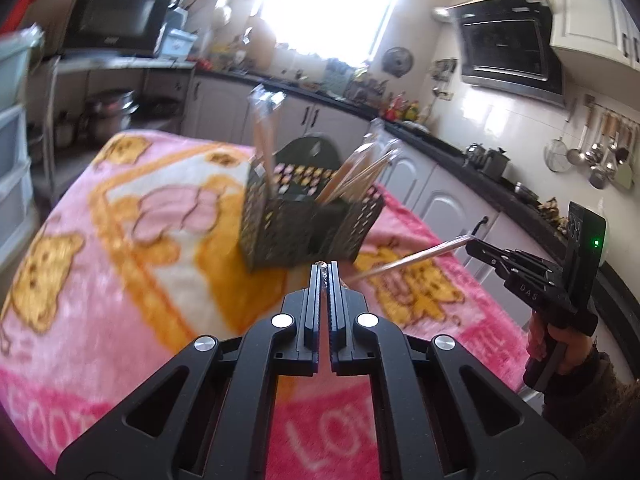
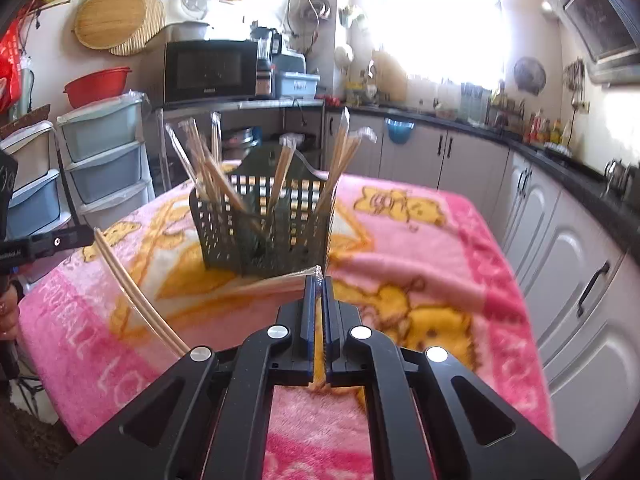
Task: Organize utensils
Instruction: 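Lift both held chopsticks up over the green caddy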
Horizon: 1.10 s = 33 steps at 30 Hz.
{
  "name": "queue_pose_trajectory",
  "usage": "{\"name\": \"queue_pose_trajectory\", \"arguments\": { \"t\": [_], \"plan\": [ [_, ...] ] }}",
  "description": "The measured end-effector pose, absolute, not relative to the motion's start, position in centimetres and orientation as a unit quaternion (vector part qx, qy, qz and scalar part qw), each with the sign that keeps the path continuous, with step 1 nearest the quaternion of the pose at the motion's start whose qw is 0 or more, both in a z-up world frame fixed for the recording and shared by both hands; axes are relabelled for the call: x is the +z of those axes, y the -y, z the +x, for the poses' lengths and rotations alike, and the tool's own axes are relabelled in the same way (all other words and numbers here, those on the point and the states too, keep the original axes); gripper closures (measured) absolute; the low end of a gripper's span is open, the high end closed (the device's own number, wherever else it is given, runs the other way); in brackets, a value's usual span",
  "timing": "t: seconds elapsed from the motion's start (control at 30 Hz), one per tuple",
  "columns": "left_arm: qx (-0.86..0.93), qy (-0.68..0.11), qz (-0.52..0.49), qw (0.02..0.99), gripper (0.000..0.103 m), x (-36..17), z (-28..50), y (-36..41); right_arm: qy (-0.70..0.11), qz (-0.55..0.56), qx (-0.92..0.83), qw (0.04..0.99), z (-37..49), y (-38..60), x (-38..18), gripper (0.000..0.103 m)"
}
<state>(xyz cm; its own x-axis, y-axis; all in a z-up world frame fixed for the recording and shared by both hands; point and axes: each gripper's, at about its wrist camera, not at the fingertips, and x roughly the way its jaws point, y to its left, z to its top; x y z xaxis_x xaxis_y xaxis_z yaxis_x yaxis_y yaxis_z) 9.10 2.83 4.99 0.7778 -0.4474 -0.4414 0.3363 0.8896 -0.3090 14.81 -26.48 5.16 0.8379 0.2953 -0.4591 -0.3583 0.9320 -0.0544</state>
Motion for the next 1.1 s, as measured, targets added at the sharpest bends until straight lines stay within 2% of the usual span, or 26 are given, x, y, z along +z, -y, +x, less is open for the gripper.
{"name": "queue_pose_trajectory", "arguments": {
  "t": [0.5,1.1],
  "plan": [
    [-0.261,-0.189,-0.063,0.944,0.102,11.4,10.6,1.4,-0.160,-0.077,0.157,0.972,12.8,26.9,9.9,0.100],
    [-0.279,-0.110,-0.040,0.953,0.102,18.5,11.5,2.9,-0.085,-0.071,0.127,0.986,12.6,28.3,16.4,0.100]
  ]
}}
